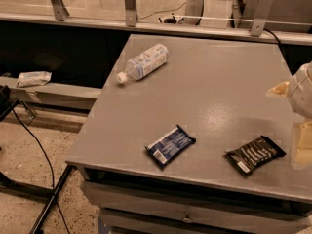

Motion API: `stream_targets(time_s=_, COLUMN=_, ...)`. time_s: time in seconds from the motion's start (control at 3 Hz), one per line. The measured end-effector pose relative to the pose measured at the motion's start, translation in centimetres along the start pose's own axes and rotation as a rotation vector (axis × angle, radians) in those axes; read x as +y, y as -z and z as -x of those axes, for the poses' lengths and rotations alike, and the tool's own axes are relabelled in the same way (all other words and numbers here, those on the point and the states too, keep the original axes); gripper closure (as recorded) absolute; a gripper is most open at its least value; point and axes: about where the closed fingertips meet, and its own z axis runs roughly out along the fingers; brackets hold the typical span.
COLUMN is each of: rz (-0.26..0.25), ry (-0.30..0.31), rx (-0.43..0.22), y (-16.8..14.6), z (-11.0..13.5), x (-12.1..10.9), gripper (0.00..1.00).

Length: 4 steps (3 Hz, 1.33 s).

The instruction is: Move rxbar chocolate near rxbar blueberry

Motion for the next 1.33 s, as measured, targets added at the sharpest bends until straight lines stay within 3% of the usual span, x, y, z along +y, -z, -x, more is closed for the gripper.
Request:
stream_targets(time_s=0.33, rz=0.062, ry=0.136, rx=0.0, y=-3.3, z=0.4, x=1.3, gripper=0.0)
stream_targets(time_s=0.67, rz=0.083, ry=0.217, rx=-0.006, y=-4.2, z=1.0, x=1.9, gripper=0.0)
stream_targets(time_s=1.33, rz=0.077, ry=0.386, rx=0.047, y=-4.1, z=4.5, x=3.2, gripper=0.0)
